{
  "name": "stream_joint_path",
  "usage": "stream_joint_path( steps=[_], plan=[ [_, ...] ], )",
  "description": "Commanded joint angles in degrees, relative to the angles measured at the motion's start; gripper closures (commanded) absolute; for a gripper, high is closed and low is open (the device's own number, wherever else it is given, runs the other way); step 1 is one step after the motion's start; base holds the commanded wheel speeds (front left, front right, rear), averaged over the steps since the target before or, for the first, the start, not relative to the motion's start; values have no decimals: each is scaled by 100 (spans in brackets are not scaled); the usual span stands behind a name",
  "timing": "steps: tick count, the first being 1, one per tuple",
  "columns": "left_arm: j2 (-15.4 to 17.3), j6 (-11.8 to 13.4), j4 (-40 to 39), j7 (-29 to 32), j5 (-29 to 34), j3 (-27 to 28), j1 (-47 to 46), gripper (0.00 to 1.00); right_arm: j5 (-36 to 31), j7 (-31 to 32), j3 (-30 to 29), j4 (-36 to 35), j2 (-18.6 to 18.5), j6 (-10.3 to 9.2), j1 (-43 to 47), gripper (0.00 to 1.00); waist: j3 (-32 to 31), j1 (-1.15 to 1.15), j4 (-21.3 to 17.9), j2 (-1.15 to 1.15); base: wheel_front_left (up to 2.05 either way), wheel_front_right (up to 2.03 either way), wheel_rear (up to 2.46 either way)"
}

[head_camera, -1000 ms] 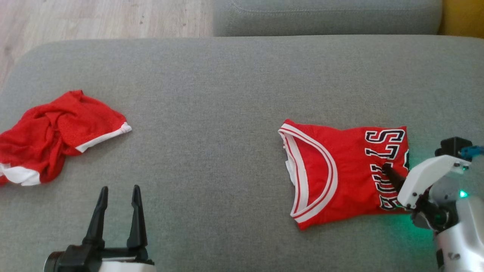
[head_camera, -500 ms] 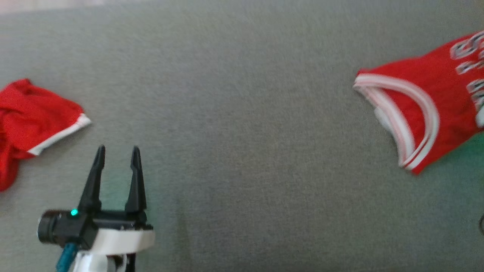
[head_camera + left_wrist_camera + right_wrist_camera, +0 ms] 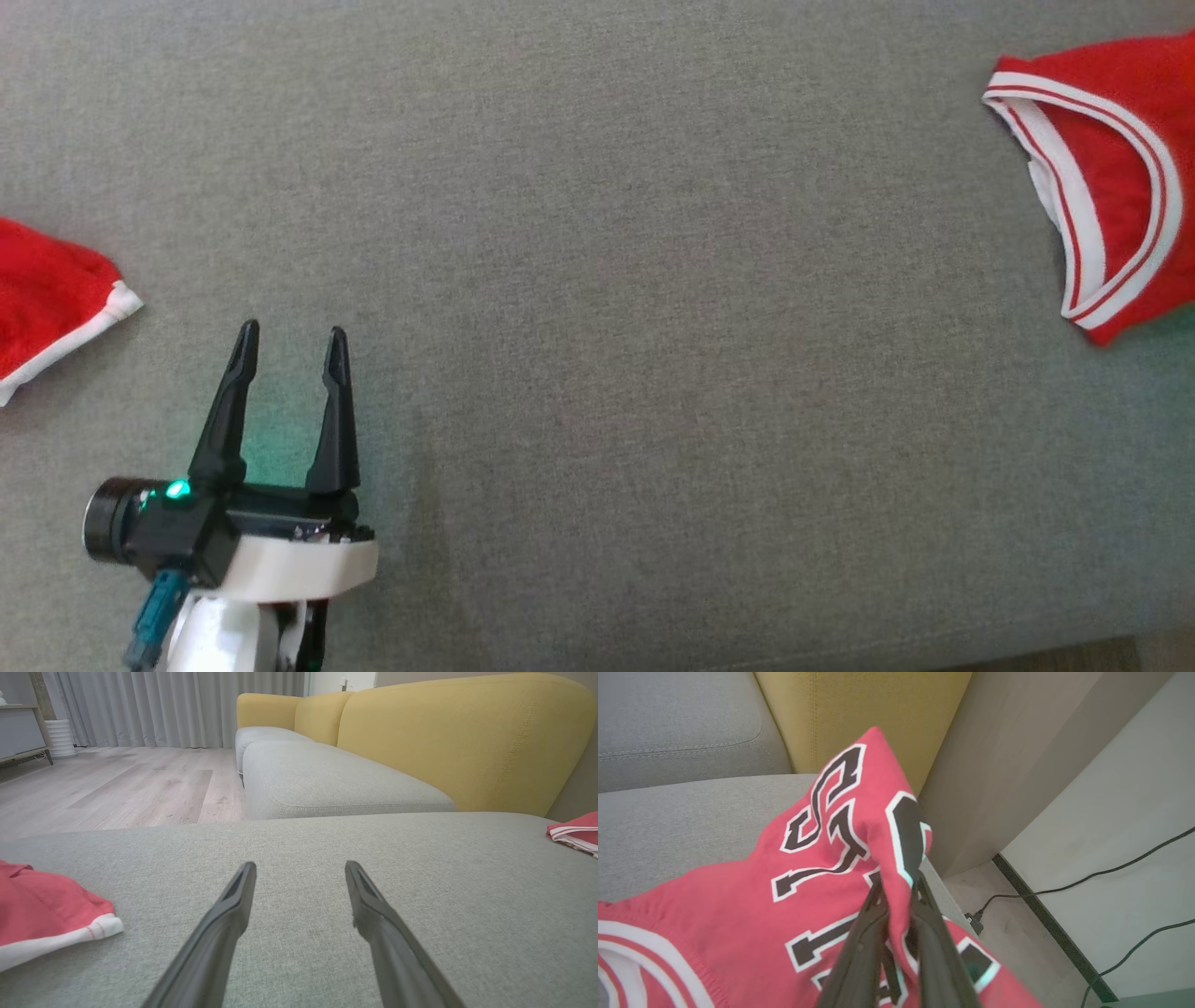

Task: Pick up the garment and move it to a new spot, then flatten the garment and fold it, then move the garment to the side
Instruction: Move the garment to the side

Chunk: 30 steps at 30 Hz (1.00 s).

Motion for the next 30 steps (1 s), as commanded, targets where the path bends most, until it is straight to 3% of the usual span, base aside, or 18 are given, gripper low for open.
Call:
stream_joint_path(
  steps=[1, 2, 3, 4, 5, 13, 18, 24, 30],
  plan=[
    [91, -18, -148, -29, 55, 179, 9, 0, -131, -107, -20, -173, -84, 39, -196, 100, -20, 0, 4, 0, 0, 0, 0],
    [84, -19, -142, -29, 54, 176, 14, 0, -217, -117, -75, -168, -80, 39, -201, 100, -27, 0, 5, 0, 0, 0, 0],
    [77, -19, -141, -29, 53, 177, 15, 0, -287, -129, -125, -164, -65, 39, -210, 88, -32, 0, 3, 0, 0, 0, 0],
    [71, -20, -141, -29, 53, 178, 16, 0, -355, -157, -143, -161, -49, 39, -215, 24, -39, 0, 2, 0, 0, 0, 0],
    [65, -20, -142, -29, 54, 179, 18, 0, -425, -205, -161, -173, -37, 39, -217, 0, -45, 0, 0, 0, 0, 0, 0],
    [11, -12, -146, -29, 47, 211, 63, 0, -586, -1165, 282, -370, 88, 39, -203, 0, -244, 0, -9, 0, 0, 0, 0],
    [-71, 23, -163, -29, -21, 256, 140, 0, -223, -1874, 1008, -649, 310, 39, -99, 0, -587, 0, 90, 0, 0, 0, 0],
    [-186, 128, -173, -29, -168, 315, 299, 0, 620, -2456, 2142, -1514, 610, 39, 643, 0, -1249, 0, 583, 0, 0, 0, 0],
    [-227, 235, -117, -29, -240, 462, 443, 0, 1232, -2567, 2778, -2504, 943, 39, 2024, 0, -1703, 0, 1180, 0, 0, 0, 0]
  ],
)
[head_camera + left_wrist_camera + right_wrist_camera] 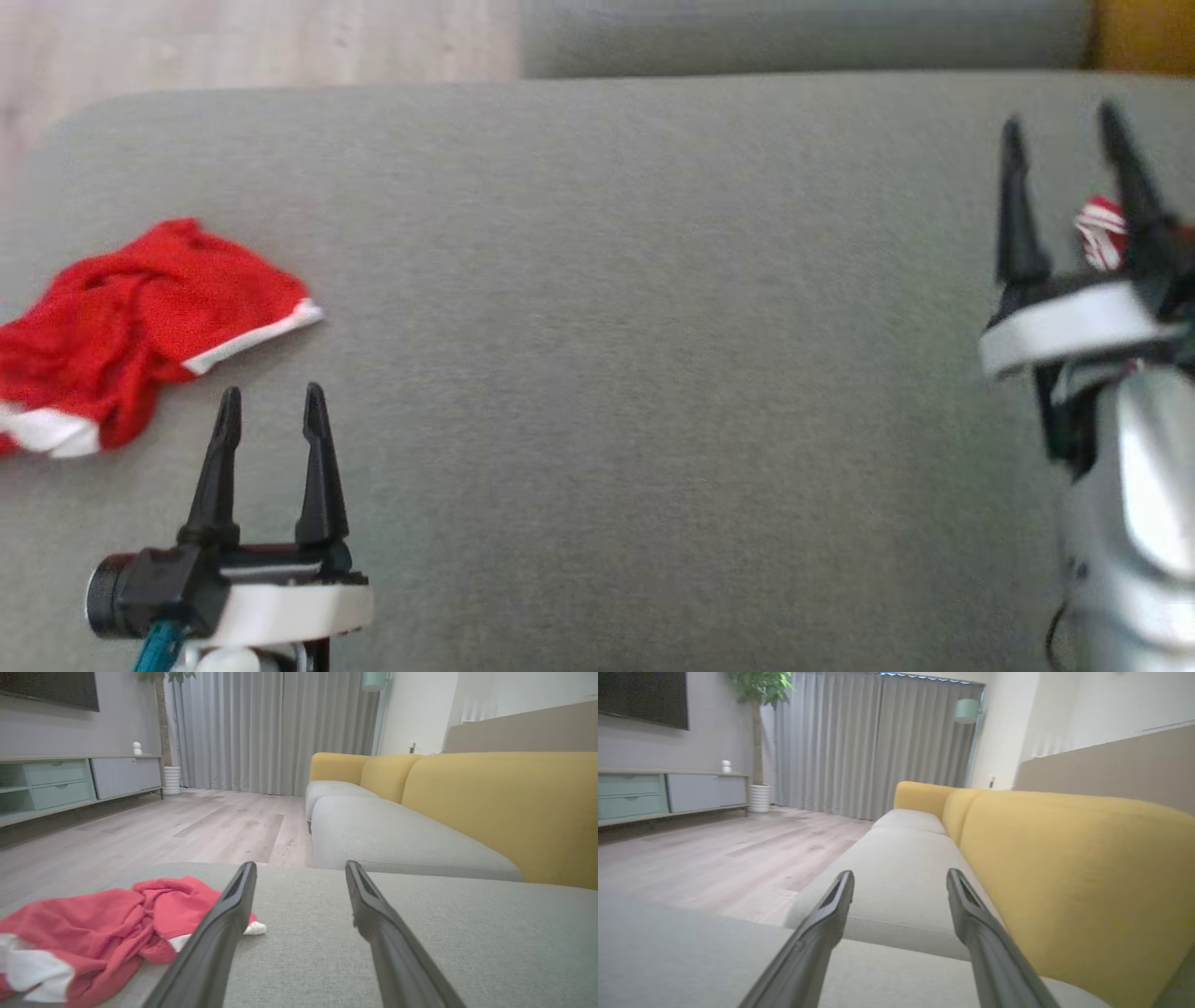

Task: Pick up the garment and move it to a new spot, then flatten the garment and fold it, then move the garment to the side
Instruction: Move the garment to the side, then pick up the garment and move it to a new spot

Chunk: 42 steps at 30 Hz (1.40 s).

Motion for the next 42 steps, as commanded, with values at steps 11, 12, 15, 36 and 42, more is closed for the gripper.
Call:
stream_joint_path(
  steps=[11, 12, 15, 36, 42],
  plan=[
    [-2, -99, -69, -29, 78, 234, 5, 0, 241, -250, 114, -582, 457, 39, 1782, 0, -534, 1, 494, 0, 0, 0, 0],
    [-3, -116, -56, -29, 76, 226, 0, 0, 270, -269, 98, -570, 464, 39, 1901, 0, -547, 1, 468, 0, 0, 0, 0],
    [-5, -160, -15, -29, 65, 193, -6, 0, 579, -339, 154, -505, 470, 39, 2210, 0, -583, 1, 379, 0, 0, 0, 0],
    [-9, -270, 308, -29, 28, 12, 184, 0, 1045, -527, 228, -340, 472, 39, 2699, 0, -801, 1, 14, 0, 0, 0, 0],
    [25, -282, 413, -29, 25, -27, 160, 0, 1089, -541, 239, -314, 473, 39, 2706, 0, -808, 1, 9, 0, 0, 0, 0]
  ],
)
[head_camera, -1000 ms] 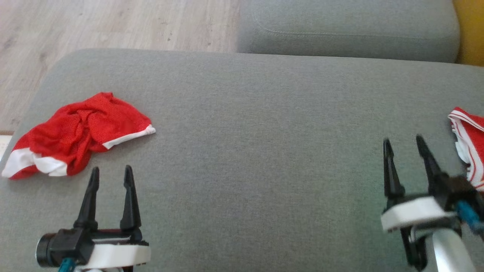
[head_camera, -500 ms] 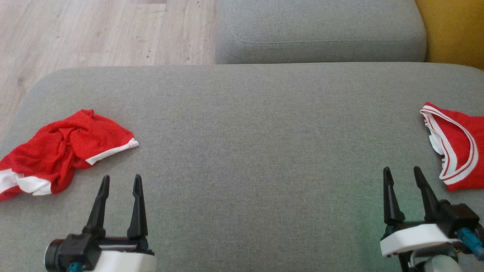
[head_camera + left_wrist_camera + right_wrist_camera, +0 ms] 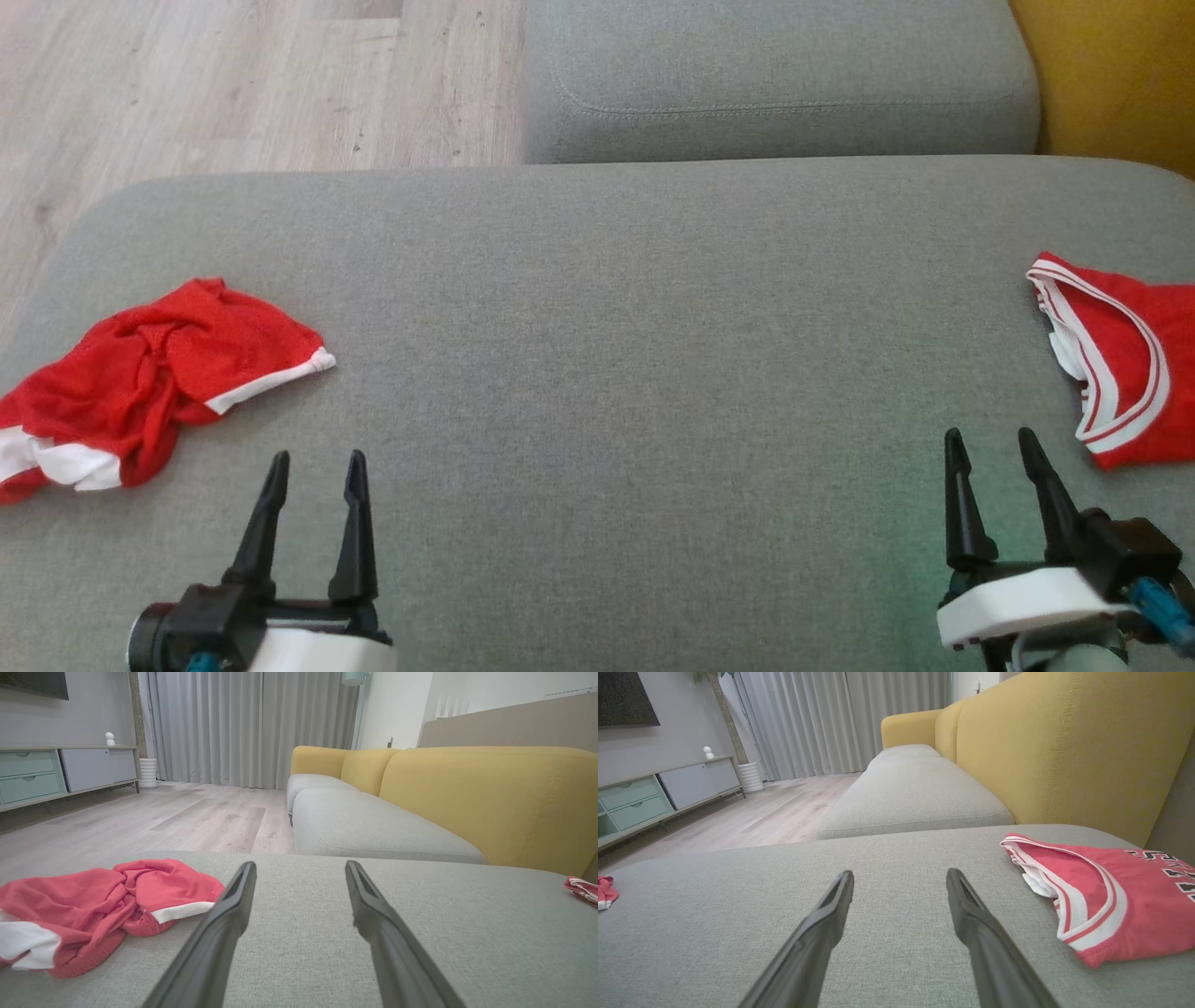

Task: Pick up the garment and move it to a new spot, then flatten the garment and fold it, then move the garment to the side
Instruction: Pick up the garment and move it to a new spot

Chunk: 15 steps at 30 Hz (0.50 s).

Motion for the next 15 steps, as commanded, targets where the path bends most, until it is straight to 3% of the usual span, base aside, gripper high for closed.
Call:
stream_joint_path(
  steps=[1, 8, 15],
  plan=[
    [38, -22, -114, -29, -21, 124, -170, 0, 46, -86, 143, -148, -31, 39, -94, 0, -1, 0, 2, 0, 0, 0, 0],
    [108, -29, 75, -29, -33, -18, -214, 0, 101, -99, 226, -127, -30, 39, -52, 0, -31, 0, 203, 0, 0, 0, 0],
    [173, -23, 368, -29, 12, -161, -202, 0, 250, -115, 443, -129, -30, 39, 9, 0, -112, 0, 1251, 0, 0, 0, 0]
  ],
)
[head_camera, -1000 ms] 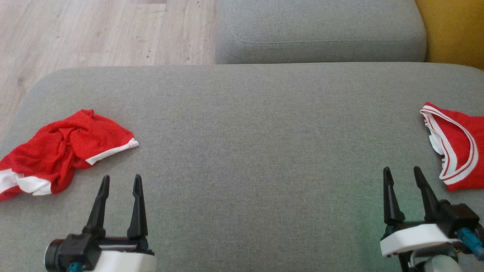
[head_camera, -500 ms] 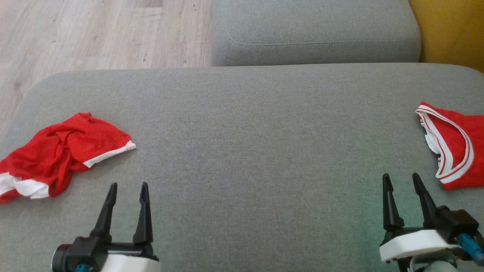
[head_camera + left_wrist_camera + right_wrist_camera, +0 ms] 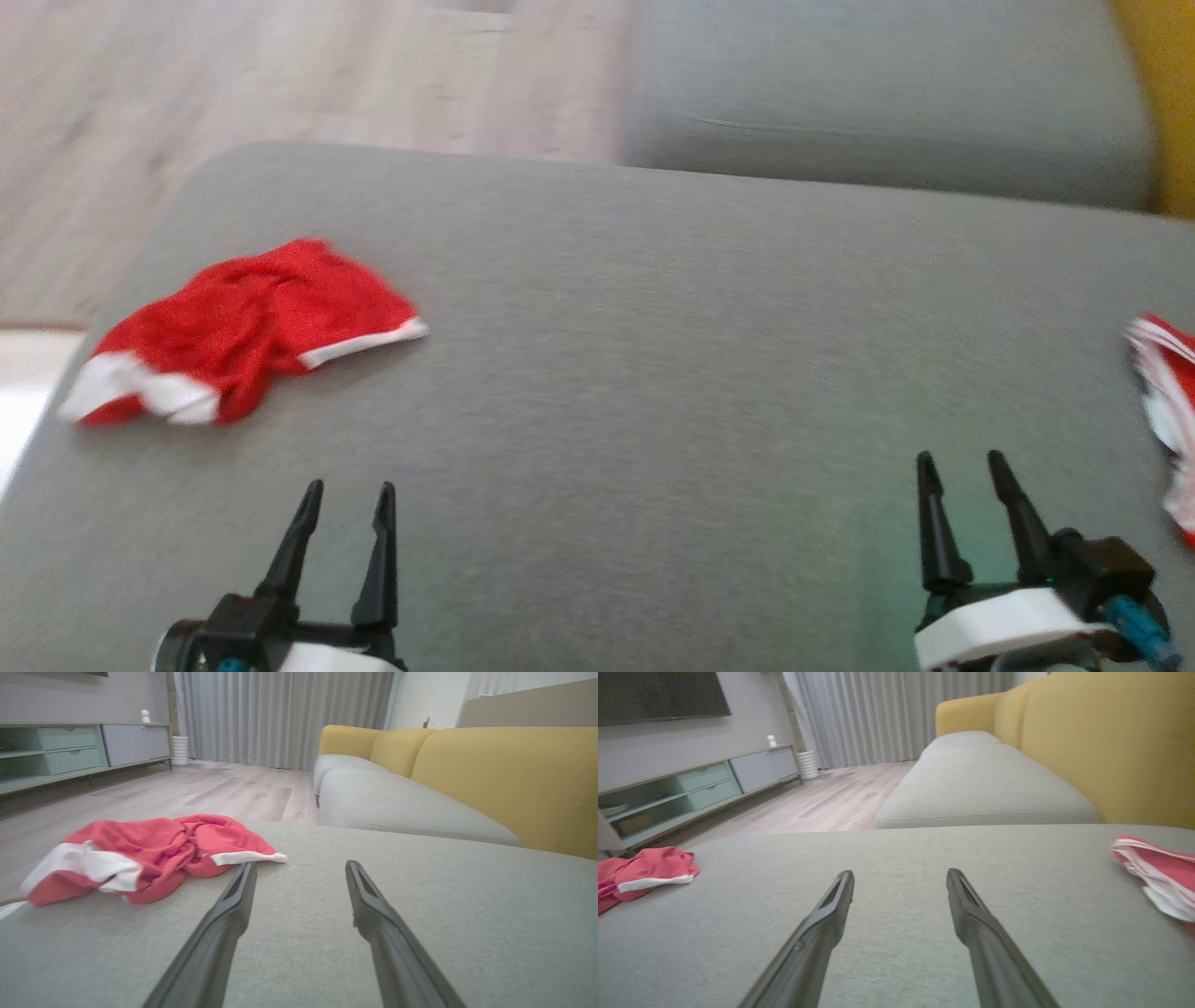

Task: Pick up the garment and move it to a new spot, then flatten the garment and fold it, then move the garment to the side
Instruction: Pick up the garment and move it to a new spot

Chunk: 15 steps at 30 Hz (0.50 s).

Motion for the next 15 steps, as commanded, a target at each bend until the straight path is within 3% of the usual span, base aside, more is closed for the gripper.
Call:
stream_joint_path(
  steps=[1, 8, 15],
  plan=[
    [122, 24, -115, -31, 8, 152, -172, 0, 49, -73, 224, -166, -30, 39, -169, 0, -57, 0, 689, 0, 0, 0, 0],
    [255, 94, -118, -31, -109, 369, -20, 0, 61, -79, 439, -149, -30, 39, -269, 0, 0, 0, 1452, 0, 0, 0, 0],
    [262, 100, -257, -31, -364, 559, -301, 0, -142, 0, 455, -272, -30, 39, -492, 0, 534, 0, 1412, 0, 0, 0, 0]
  ],
)
